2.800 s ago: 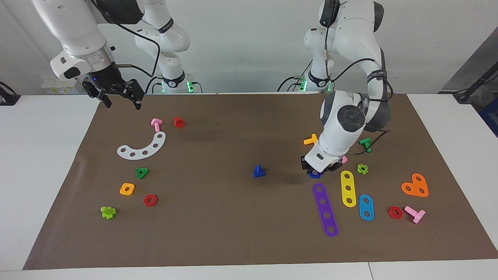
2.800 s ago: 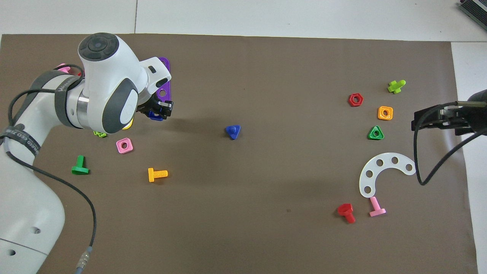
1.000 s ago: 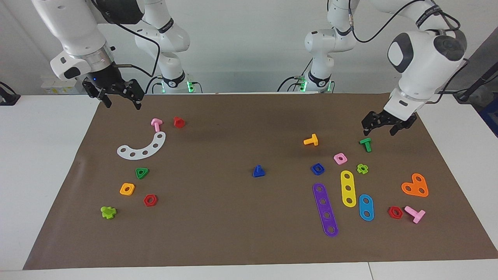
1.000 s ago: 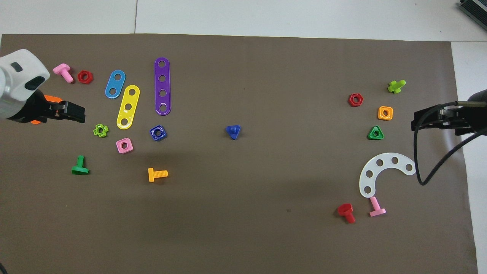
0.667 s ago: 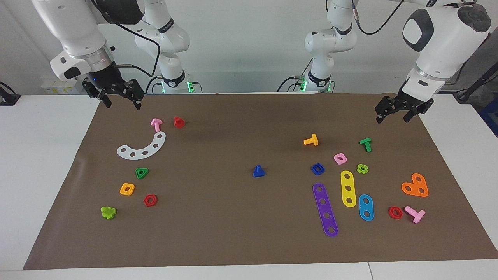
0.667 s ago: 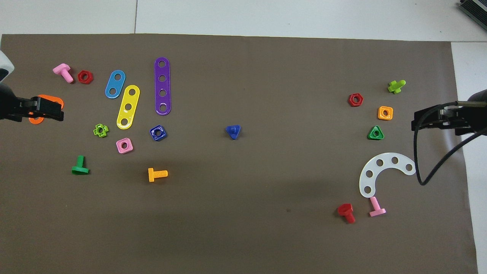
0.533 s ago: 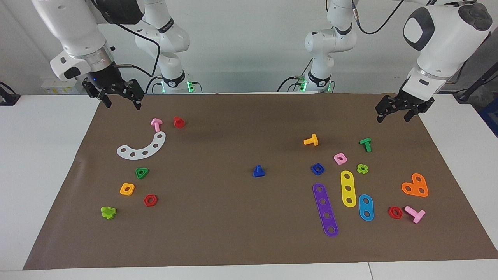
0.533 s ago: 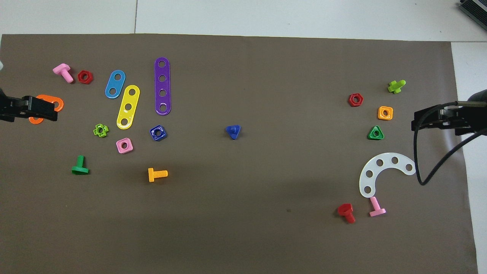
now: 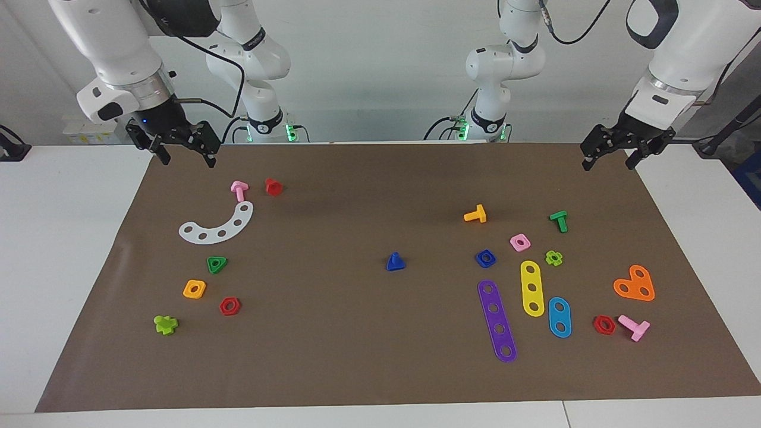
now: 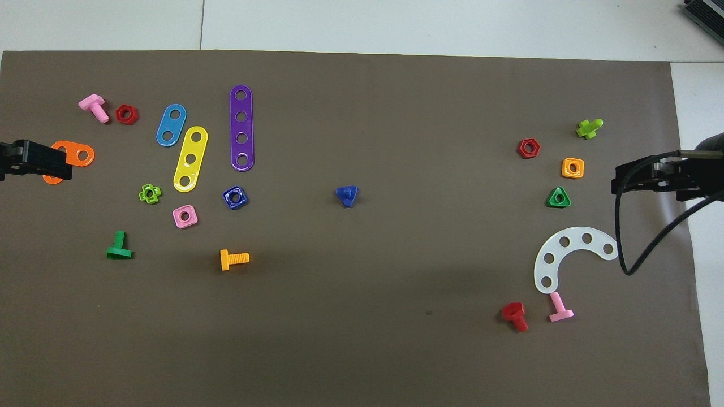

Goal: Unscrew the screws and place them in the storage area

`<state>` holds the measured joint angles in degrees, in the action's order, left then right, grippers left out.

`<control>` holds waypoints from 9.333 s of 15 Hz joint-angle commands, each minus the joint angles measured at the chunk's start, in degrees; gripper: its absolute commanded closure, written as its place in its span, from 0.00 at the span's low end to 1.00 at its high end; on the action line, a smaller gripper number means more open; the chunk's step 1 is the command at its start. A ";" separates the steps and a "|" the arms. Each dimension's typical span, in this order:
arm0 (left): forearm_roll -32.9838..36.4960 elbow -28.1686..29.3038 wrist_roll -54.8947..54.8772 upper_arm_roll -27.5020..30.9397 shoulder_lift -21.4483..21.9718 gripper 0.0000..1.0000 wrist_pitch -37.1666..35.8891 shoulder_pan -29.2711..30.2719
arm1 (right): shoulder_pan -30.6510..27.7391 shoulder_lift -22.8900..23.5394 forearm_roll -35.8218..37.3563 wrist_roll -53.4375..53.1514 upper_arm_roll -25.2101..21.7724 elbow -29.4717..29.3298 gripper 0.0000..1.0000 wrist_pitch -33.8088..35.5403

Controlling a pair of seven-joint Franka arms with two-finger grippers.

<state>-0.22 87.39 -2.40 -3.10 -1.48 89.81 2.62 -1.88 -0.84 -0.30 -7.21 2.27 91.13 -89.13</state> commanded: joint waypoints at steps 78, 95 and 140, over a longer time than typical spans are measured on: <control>-0.48 5.77 -1.56 0.11 4.47 0.00 1.16 0.54 | 34.05 35.65 5.93 -27.16 0.72 -2.09 1.00 -44.81; -0.48 5.86 -1.47 0.11 4.47 0.00 1.16 0.54 | 6.64 15.34 4.96 -8.00 0.63 20.21 1.00 -44.25; -0.48 5.86 -1.47 0.11 4.47 0.00 1.16 0.54 | 0.74 1.54 2.06 -0.17 -0.69 -4.11 0.00 2.20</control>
<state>-0.23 91.15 -3.46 -2.92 1.23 90.15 2.63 -1.03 -1.00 1.05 -8.69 1.23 90.48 -89.30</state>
